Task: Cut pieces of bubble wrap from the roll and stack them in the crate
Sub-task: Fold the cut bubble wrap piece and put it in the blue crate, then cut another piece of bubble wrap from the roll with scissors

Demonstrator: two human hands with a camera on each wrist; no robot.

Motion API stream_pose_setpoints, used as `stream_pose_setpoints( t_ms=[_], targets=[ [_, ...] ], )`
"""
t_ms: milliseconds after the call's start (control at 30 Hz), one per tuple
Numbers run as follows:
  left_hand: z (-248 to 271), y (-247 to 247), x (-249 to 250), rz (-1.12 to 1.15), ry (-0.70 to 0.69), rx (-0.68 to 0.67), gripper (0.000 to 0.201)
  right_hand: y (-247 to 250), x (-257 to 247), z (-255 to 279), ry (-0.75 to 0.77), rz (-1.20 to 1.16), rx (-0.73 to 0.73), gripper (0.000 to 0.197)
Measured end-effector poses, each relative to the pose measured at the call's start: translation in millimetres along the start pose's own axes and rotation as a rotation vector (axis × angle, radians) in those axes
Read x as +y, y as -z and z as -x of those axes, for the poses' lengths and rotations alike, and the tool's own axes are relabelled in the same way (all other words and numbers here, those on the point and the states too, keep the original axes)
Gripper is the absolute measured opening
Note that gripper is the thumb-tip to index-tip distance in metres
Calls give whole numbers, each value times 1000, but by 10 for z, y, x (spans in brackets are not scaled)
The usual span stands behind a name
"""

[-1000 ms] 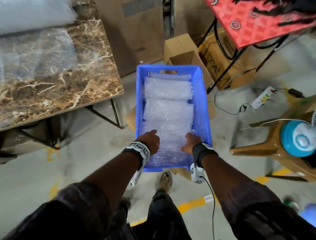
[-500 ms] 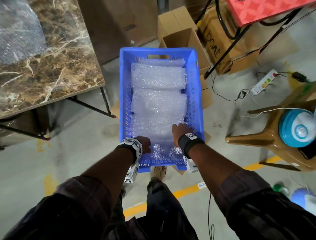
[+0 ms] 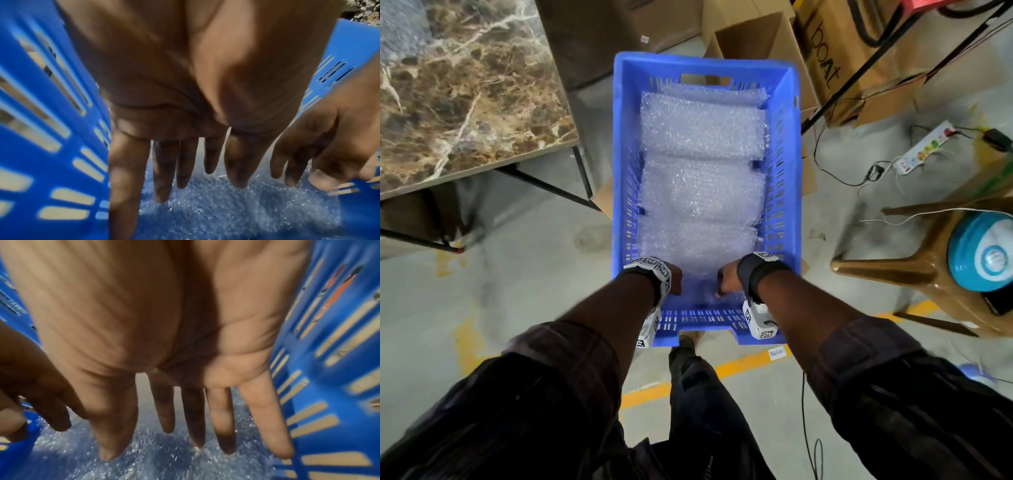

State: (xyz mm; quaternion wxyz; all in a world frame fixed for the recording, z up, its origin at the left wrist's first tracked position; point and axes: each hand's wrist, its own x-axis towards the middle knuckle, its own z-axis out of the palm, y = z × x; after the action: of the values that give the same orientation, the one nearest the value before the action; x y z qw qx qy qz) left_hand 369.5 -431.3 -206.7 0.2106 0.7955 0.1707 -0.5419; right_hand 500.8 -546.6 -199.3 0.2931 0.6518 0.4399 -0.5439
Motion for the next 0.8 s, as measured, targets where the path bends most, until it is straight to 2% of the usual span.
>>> stream_pose_setpoints(
  t_ms=[67, 167, 233, 300, 433, 533, 600, 667, 800],
  targets=[
    [-110, -10, -34, 18, 3, -45, 53, 14, 16, -83, 17, 36, -59, 62],
    [-264, -56, -60, 27, 22, -69, 58, -22, 41, -209, 37, 80, -133, 55],
    [-371, -105, -75, 22, 17, -84, 60, -60, 61, -281, 43, 87, -143, 67],
    [-451, -139, -87, 21, 1, -96, 59, -79, 74, -309, 53, 75, -126, 69],
    [-733, -220, -152, 13, -64, -81, 55, -35, 58, -207, 61, -14, -201, 37],
    [-879, -272, -180, -8, -69, -106, 40, 54, 20, -60, 82, -164, -220, 37],
    [-724, -197, -207, 39, -72, -59, 35, 131, -33, 80, 88, -278, -194, 36],
    [-201, 30, -151, 103, -16, 41, 33, 208, -111, 229, 83, -343, -104, 31],
    [766, 382, -102, 302, -12, 332, 36, 399, -335, 538, 90, -483, 205, 23]
  ],
)
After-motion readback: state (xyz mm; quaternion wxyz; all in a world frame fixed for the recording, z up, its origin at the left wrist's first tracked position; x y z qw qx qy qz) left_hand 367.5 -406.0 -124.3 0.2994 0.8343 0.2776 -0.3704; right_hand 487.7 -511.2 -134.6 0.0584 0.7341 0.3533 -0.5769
